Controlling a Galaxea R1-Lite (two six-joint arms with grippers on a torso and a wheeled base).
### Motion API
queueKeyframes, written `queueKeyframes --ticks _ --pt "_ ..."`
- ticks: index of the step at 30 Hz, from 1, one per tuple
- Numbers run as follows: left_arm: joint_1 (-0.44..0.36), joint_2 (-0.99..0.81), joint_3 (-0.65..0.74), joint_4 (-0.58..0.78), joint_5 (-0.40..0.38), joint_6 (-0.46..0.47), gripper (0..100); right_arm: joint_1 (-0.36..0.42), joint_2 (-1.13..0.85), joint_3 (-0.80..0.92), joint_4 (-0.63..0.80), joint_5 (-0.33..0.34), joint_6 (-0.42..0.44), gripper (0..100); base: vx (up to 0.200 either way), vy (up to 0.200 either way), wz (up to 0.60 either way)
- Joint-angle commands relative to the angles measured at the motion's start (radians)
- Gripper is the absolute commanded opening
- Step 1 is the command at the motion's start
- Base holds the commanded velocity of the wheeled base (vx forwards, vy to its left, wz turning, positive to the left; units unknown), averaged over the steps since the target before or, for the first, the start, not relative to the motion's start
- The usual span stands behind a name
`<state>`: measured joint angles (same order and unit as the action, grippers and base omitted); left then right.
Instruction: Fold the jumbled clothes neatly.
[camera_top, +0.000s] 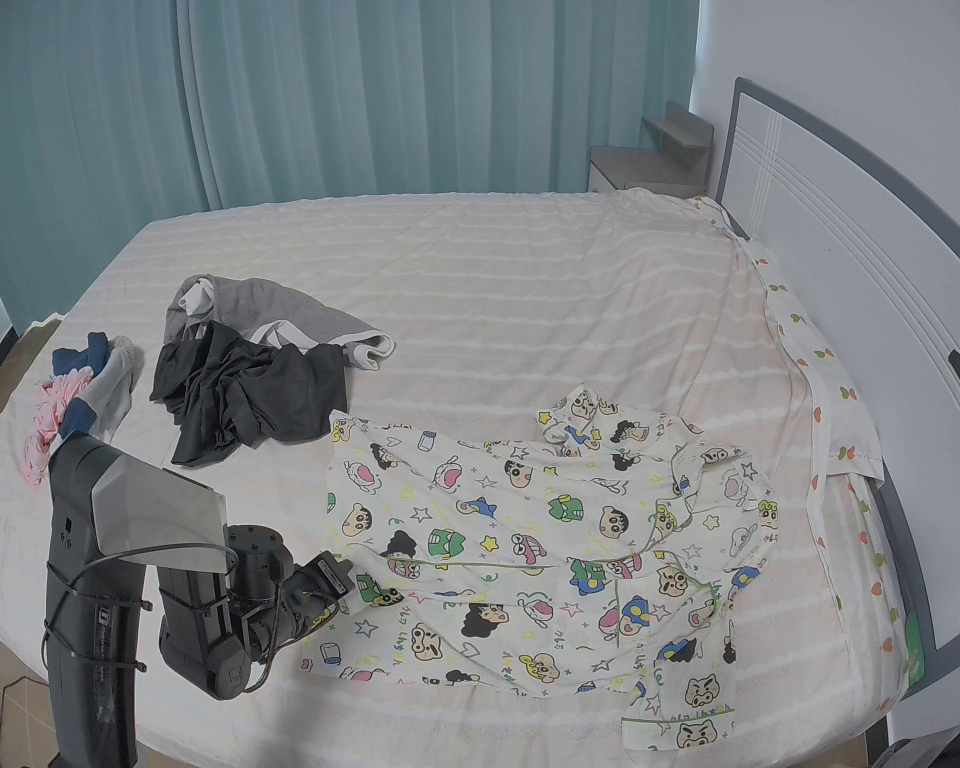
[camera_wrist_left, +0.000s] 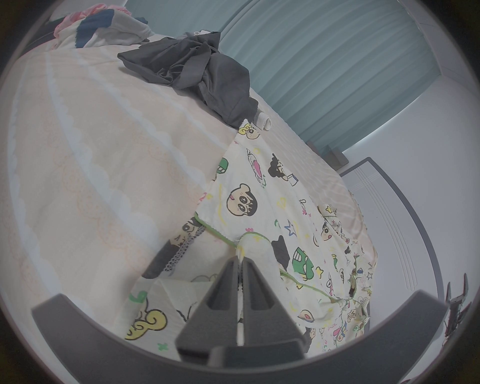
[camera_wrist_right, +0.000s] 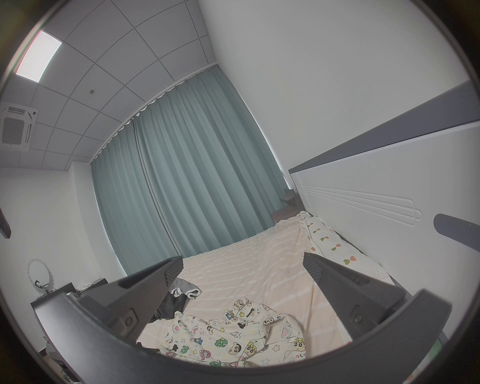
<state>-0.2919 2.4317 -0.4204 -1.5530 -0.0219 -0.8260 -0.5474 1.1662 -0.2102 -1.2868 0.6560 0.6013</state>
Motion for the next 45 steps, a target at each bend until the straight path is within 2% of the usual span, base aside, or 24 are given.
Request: queueKeyframes --ticks 1,6,23,32,36,45 --pt "0.008 -0.003 0.008 -0.018 0.014 0.001 0 0.000 0.000 0.000 0.000 0.001 0.000 100 0.000 0.000 0.00" --pt "0.025 -0.020 0.009 -0.018 0.037 0.001 0 0.000 0.000 0.000 0.000 0.001 0.000 100 0.000 0.000 0.00" --pt "0.099 -0.100 -0.037 -0.002 0.020 0.016 0 0.000 -0.002 0.002 0.000 0.001 0.000 100 0.000 0.000 0.00" --pt "0.083 -0.106 -0.058 0.031 0.020 0.024 0 0.001 -0.002 0.000 0.000 0.001 0.000 100 0.000 0.000 0.00" --pt "0.099 -0.106 -0.066 0.067 -0.041 0.079 0 0.001 -0.002 0.000 0.000 0.001 0.000 100 0.000 0.000 0.00" --pt "0.102 -0.103 -0.097 0.080 -0.043 0.102 0 0.001 -0.002 0.000 0.000 0.001 0.000 100 0.000 0.000 0.00"
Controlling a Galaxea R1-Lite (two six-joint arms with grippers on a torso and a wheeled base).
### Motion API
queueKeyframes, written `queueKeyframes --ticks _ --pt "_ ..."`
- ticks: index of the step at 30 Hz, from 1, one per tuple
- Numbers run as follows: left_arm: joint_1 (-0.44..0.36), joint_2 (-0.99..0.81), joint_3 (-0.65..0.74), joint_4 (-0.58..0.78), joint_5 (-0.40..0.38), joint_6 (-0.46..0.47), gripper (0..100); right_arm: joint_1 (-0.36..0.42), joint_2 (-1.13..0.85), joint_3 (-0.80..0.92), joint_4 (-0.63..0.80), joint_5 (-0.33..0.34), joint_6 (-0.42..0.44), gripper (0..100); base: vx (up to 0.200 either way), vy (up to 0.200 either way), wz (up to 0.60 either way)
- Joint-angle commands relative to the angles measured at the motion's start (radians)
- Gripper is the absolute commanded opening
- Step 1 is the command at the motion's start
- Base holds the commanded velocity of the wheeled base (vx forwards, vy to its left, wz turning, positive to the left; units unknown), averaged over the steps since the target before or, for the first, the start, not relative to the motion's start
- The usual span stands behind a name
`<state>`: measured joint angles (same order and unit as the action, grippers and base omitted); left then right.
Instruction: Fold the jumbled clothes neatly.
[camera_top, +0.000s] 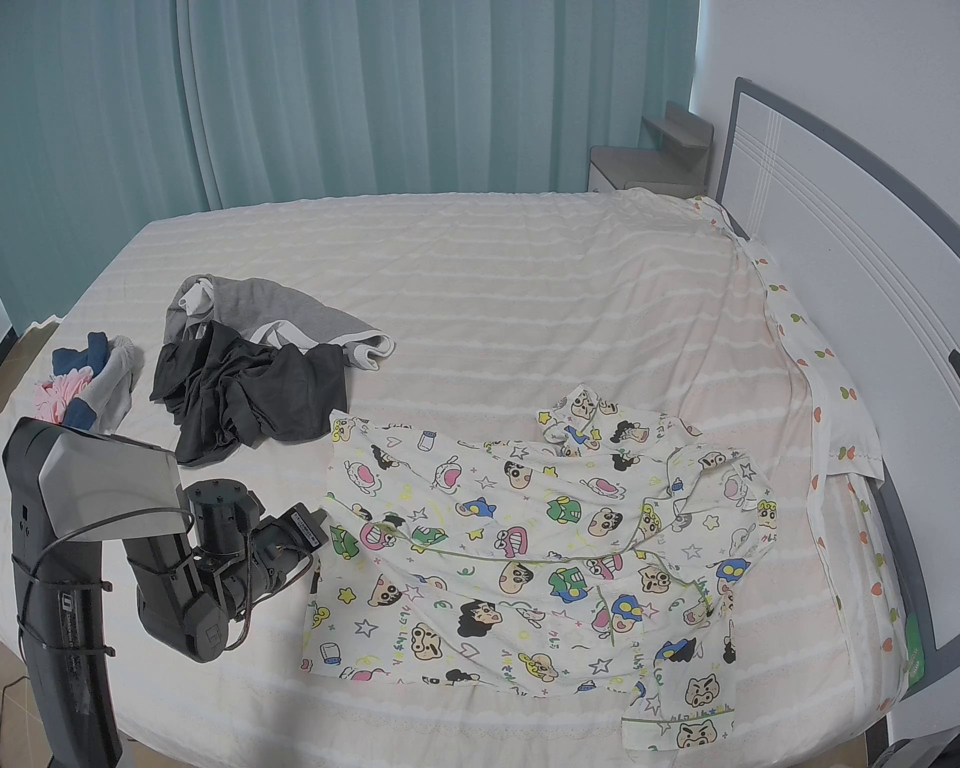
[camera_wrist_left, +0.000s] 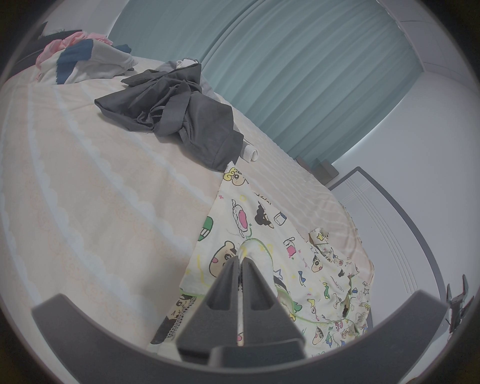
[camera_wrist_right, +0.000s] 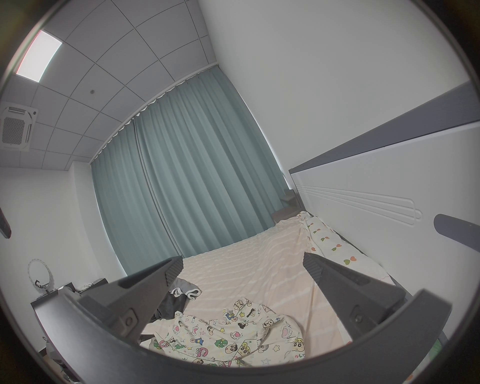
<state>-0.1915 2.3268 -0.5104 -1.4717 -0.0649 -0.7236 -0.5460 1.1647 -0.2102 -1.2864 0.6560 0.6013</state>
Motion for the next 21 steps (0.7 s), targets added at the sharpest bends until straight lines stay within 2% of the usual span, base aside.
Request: queueKeyframes --ticks 1,10,11,14,19,21 --pt "0.006 0.003 -0.019 0.001 0.004 0.015 0 0.000 0.000 0.000 -0.001 0.001 0.000 100 0.000 0.000 0.00" --pt "0.006 0.054 -0.037 0.024 0.005 0.070 0 0.000 0.000 0.000 -0.001 0.001 0.000 100 0.000 0.000 0.00" --pt "0.006 0.059 -0.043 0.024 0.005 0.073 100 0.000 0.000 0.000 -0.001 0.001 0.000 100 0.000 0.000 0.00" --pt "0.006 0.065 -0.056 0.024 0.016 0.075 100 -0.002 0.000 0.000 -0.001 0.001 0.000 100 0.000 0.000 0.00" --pt "0.010 0.077 -0.108 0.025 0.116 0.076 100 0.000 0.000 0.000 -0.001 0.001 0.000 100 0.000 0.000 0.00" --pt "0.014 0.074 -0.095 0.025 0.119 0.076 100 0.000 -0.002 0.000 -0.001 0.001 0.000 100 0.000 0.000 0.00"
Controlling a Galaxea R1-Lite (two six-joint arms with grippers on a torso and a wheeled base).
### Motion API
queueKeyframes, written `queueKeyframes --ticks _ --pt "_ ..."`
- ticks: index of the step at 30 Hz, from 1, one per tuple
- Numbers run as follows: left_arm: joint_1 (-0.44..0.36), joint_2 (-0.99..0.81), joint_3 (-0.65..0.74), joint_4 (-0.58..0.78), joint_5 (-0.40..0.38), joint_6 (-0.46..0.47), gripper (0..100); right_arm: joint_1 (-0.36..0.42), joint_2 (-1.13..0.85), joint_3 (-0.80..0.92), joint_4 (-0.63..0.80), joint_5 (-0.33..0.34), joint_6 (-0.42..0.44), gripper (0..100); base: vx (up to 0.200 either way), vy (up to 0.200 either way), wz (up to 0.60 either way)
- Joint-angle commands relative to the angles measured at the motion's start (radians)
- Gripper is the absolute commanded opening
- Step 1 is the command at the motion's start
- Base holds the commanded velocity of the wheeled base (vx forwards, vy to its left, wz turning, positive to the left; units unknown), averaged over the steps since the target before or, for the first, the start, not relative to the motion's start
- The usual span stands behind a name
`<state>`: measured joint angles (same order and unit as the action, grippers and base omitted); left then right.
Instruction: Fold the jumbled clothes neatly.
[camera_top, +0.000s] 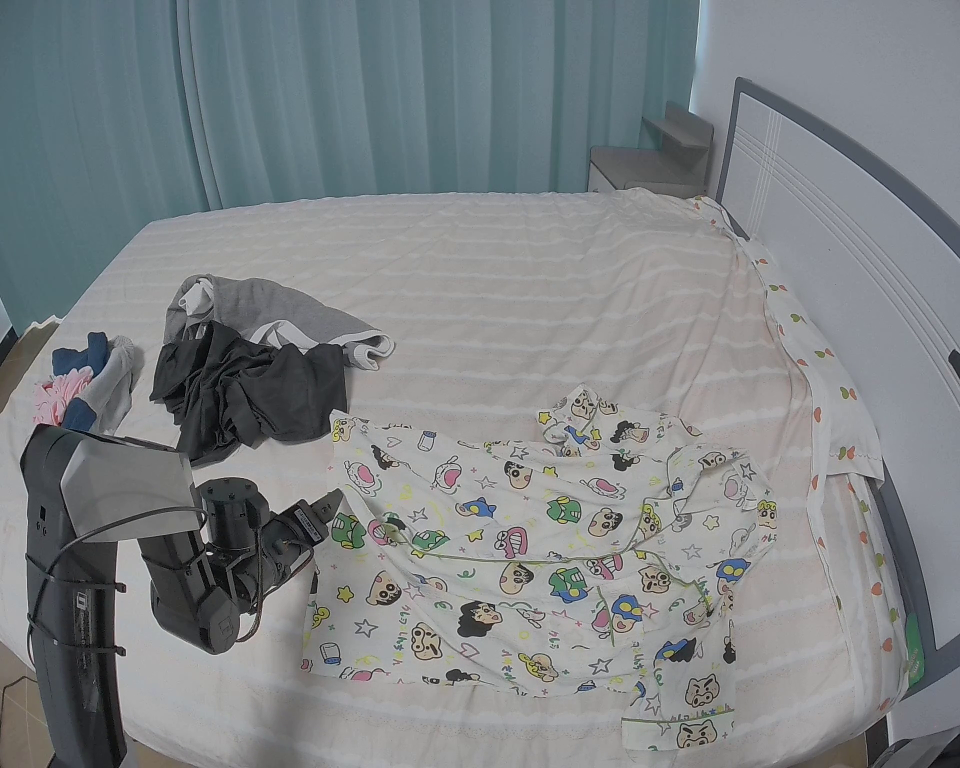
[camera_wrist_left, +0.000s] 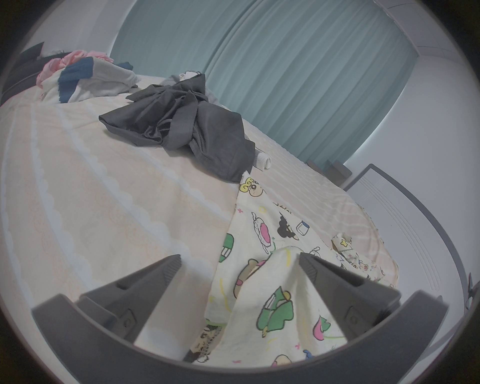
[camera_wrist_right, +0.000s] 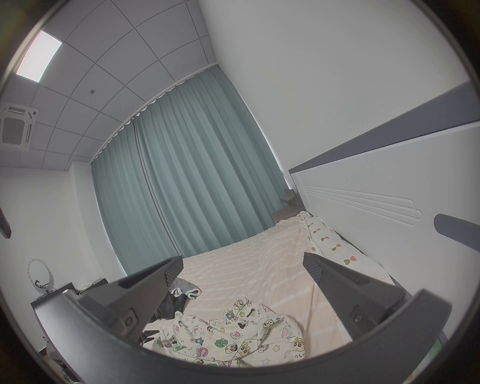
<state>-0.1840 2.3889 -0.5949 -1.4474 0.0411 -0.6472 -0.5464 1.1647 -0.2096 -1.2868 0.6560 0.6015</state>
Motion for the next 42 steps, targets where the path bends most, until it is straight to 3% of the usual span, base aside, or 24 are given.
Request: queueKeyframes --ticks 1,10,23,27,29,34,37,40,42 --pt "0.006 0.009 -0.003 0.004 0.013 0.000 100 0.000 -0.002 -0.001 0.000 0.001 0.000 100 0.000 0.000 0.00" --pt "0.028 0.012 0.119 0.010 0.011 0.097 100 -0.001 -0.008 -0.001 0.000 0.001 0.000 100 0.000 0.000 0.00" --pt "0.123 0.001 0.125 0.012 0.014 0.127 100 -0.001 -0.008 -0.002 0.000 0.001 0.000 100 0.000 0.000 0.00" --pt "0.144 -0.063 0.185 0.036 0.003 0.046 100 -0.001 -0.008 -0.001 0.000 0.001 0.000 100 0.000 0.000 0.00" --pt "0.129 -0.140 0.262 0.036 -0.030 -0.043 100 -0.001 -0.008 -0.001 0.000 0.001 0.000 100 0.000 0.000 0.00" --pt "0.084 -0.315 0.417 0.030 -0.116 -0.120 100 0.000 -0.007 0.002 0.000 0.014 0.000 100 0.000 0.000 0.00" --pt "0.017 -0.467 0.547 0.030 -0.141 -0.246 100 0.000 -0.005 0.022 0.001 0.037 0.000 100 0.000 0.000 0.00" --pt "-0.032 -0.551 0.595 0.036 -0.142 -0.339 100 0.006 -0.002 0.033 0.001 0.053 0.000 100 0.000 0.000 0.00" --pt "-0.064 -0.605 0.595 0.045 -0.142 -0.453 100 0.020 0.001 0.041 0.003 0.056 -0.002 100 0.000 0.000 0.00"
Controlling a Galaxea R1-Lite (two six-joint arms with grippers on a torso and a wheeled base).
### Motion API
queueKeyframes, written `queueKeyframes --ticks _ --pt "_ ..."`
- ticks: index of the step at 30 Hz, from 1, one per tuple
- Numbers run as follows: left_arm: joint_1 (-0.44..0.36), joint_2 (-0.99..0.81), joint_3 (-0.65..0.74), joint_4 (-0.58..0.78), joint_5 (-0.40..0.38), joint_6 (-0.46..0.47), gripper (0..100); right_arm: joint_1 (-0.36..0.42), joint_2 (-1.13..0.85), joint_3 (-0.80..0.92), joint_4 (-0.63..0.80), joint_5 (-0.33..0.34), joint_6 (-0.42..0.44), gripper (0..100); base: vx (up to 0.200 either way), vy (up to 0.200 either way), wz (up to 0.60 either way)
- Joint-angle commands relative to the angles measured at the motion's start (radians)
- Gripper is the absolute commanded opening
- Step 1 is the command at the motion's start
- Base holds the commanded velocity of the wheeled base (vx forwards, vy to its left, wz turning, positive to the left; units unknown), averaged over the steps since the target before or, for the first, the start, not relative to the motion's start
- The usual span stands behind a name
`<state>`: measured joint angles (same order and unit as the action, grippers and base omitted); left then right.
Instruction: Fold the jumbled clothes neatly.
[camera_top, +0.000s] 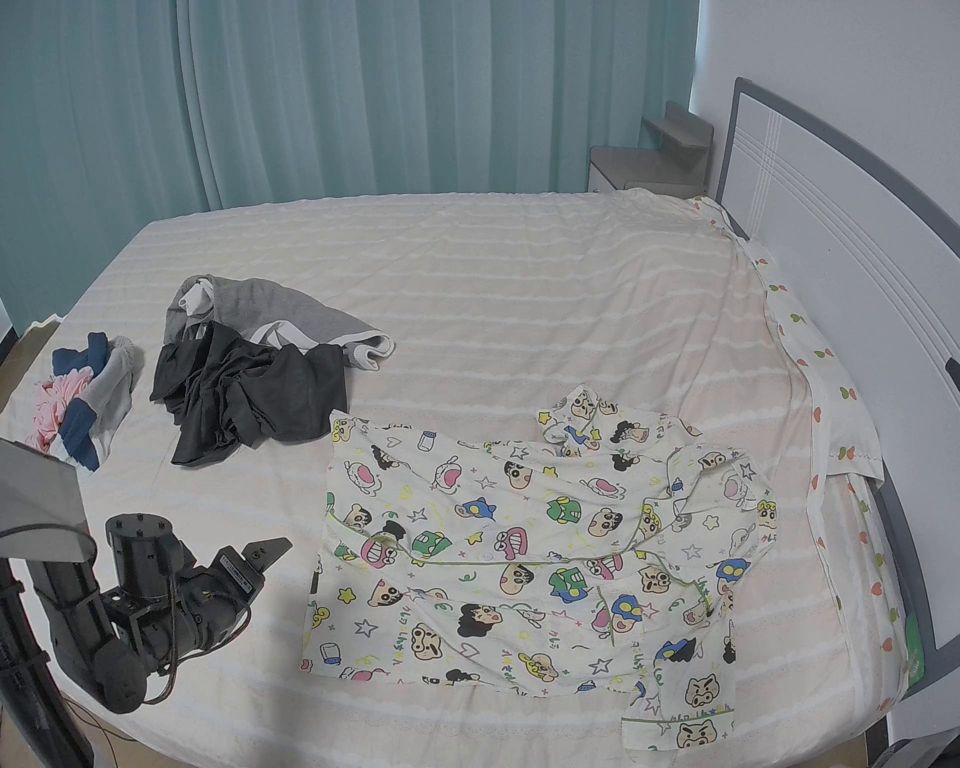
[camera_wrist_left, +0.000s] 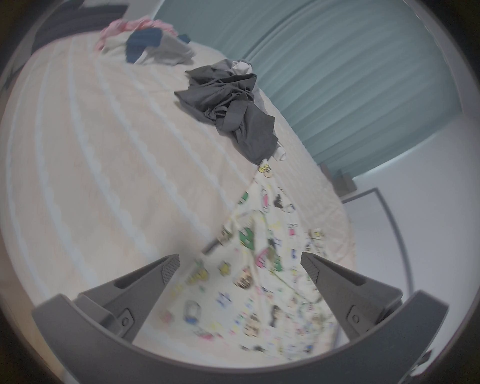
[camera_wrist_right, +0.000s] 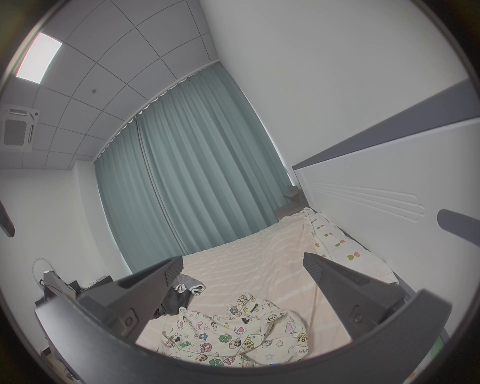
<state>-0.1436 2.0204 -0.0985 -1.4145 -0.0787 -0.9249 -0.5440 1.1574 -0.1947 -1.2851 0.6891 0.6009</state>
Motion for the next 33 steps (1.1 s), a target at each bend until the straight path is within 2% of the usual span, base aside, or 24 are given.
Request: queueKeyframes --ticks 1,3,4,9,15,21,25,29,33 --pt "-0.122 -0.261 0.099 0.022 -0.024 -0.233 100 0.026 0.008 0.029 0.004 0.023 -0.001 100 -0.200 0.000 0.00" --pt "-0.134 -0.273 0.099 0.032 -0.027 -0.267 100 0.032 0.008 0.029 0.017 0.023 -0.001 100 -0.200 0.000 0.00" --pt "-0.163 -0.276 0.099 0.054 -0.033 -0.284 100 0.050 0.007 0.024 0.070 0.021 -0.001 100 -0.200 0.000 0.00" --pt "-0.171 -0.278 0.099 0.055 -0.033 -0.287 100 0.073 0.007 0.020 0.153 0.021 -0.024 100 -0.200 0.000 0.00" --pt "-0.182 -0.218 0.099 0.061 -0.035 -0.292 100 0.217 0.015 -0.020 0.385 0.020 -0.033 100 -0.200 0.000 0.00" --pt "-0.198 -0.151 0.099 0.055 -0.027 -0.292 100 0.309 0.065 -0.083 0.633 0.015 -0.058 100 -0.200 0.000 0.00" --pt "-0.203 -0.111 0.099 0.052 -0.029 -0.293 100 0.325 0.208 -0.077 0.668 0.010 -0.135 100 0.000 0.000 0.00" --pt "-0.203 -0.060 0.099 0.023 -0.029 -0.293 100 0.329 0.410 -0.108 0.655 -0.028 -0.204 100 0.000 0.000 0.00" --pt "-0.202 -0.009 0.099 -0.012 -0.024 -0.292 100 0.392 0.516 -0.135 0.655 -0.080 -0.197 100 0.000 0.000 0.00"
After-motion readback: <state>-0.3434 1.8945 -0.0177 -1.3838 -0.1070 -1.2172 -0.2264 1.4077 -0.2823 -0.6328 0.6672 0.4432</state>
